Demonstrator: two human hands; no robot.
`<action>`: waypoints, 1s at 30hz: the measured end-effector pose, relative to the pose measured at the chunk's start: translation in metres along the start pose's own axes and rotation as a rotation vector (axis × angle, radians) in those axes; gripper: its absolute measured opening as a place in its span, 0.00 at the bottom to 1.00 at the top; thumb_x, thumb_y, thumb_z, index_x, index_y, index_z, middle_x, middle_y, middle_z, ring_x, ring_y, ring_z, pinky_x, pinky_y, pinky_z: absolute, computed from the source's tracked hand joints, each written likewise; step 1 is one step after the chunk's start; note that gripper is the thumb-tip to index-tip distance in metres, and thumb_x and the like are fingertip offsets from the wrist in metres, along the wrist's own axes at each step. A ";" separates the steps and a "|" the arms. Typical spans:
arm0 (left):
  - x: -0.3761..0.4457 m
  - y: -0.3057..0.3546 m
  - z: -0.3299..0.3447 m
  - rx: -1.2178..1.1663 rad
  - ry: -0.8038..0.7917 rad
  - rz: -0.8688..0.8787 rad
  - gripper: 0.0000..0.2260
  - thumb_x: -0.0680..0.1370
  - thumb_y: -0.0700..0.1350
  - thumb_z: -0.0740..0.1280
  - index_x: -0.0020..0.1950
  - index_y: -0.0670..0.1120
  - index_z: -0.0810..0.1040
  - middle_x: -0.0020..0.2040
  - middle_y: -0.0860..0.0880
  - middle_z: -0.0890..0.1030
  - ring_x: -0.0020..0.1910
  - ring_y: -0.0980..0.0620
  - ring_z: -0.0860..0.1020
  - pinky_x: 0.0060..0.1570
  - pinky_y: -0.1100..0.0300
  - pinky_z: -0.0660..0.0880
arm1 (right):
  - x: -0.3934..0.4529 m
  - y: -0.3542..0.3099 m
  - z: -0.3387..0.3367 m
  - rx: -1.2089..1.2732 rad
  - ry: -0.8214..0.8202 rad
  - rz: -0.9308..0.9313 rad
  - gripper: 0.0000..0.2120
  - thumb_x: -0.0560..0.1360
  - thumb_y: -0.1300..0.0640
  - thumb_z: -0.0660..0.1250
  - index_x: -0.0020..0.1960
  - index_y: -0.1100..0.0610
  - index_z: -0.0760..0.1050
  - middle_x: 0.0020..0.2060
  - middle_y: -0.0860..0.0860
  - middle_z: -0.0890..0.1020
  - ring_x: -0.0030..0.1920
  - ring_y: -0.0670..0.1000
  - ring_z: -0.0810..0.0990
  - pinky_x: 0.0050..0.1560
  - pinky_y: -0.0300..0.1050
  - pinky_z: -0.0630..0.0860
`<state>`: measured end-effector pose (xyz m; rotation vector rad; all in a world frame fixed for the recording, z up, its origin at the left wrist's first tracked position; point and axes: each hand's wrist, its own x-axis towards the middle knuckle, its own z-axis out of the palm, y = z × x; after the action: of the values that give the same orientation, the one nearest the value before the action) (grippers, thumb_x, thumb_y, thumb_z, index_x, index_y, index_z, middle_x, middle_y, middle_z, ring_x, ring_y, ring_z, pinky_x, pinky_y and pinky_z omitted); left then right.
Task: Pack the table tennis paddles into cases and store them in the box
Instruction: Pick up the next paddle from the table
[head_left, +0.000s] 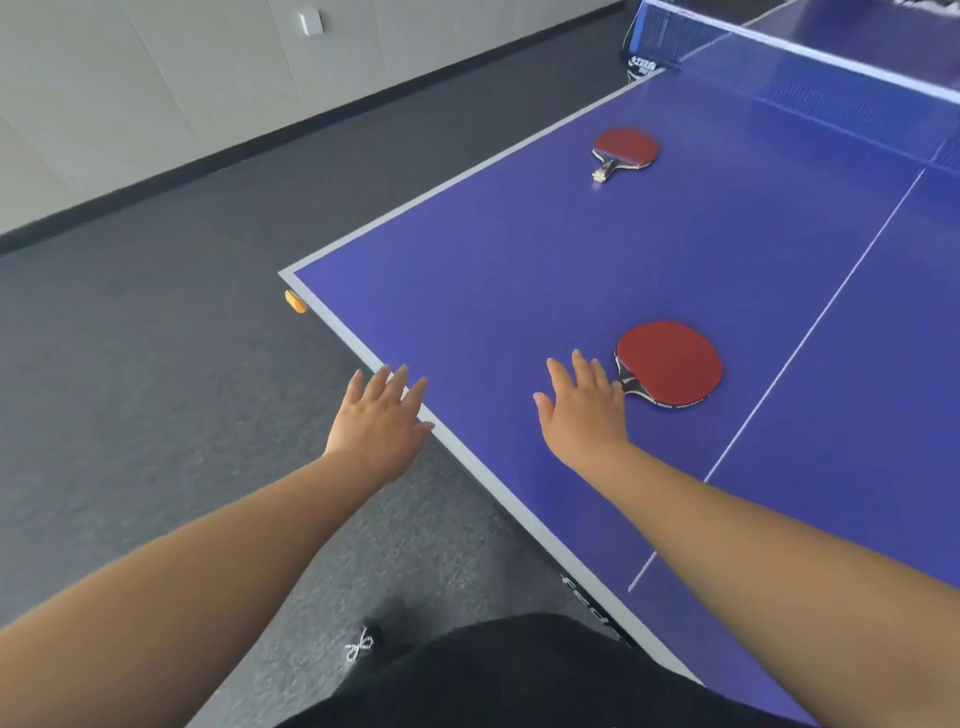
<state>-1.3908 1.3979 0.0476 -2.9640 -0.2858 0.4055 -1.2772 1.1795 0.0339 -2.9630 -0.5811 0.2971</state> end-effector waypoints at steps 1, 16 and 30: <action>0.012 -0.009 0.001 0.016 -0.008 0.018 0.28 0.83 0.59 0.46 0.81 0.50 0.45 0.81 0.46 0.48 0.79 0.45 0.45 0.77 0.45 0.43 | 0.009 -0.005 0.001 0.006 0.002 0.023 0.27 0.82 0.44 0.52 0.78 0.52 0.54 0.78 0.56 0.52 0.78 0.60 0.49 0.75 0.61 0.51; 0.185 -0.120 -0.012 0.034 -0.003 0.344 0.28 0.83 0.59 0.46 0.81 0.51 0.45 0.81 0.49 0.48 0.79 0.47 0.46 0.77 0.46 0.44 | 0.069 -0.059 0.011 0.238 0.104 0.681 0.29 0.81 0.45 0.56 0.78 0.51 0.52 0.77 0.56 0.54 0.76 0.58 0.54 0.72 0.59 0.60; 0.278 -0.012 -0.018 -0.035 -0.037 0.626 0.28 0.83 0.58 0.50 0.81 0.52 0.48 0.81 0.48 0.50 0.79 0.47 0.50 0.77 0.50 0.50 | 0.093 0.010 0.036 0.501 0.171 1.131 0.27 0.77 0.44 0.65 0.67 0.62 0.63 0.58 0.59 0.71 0.57 0.61 0.77 0.53 0.55 0.77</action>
<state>-1.1251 1.4645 -0.0029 -3.0187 0.6557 0.5183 -1.1966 1.2088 -0.0182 -2.4344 1.0648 0.2048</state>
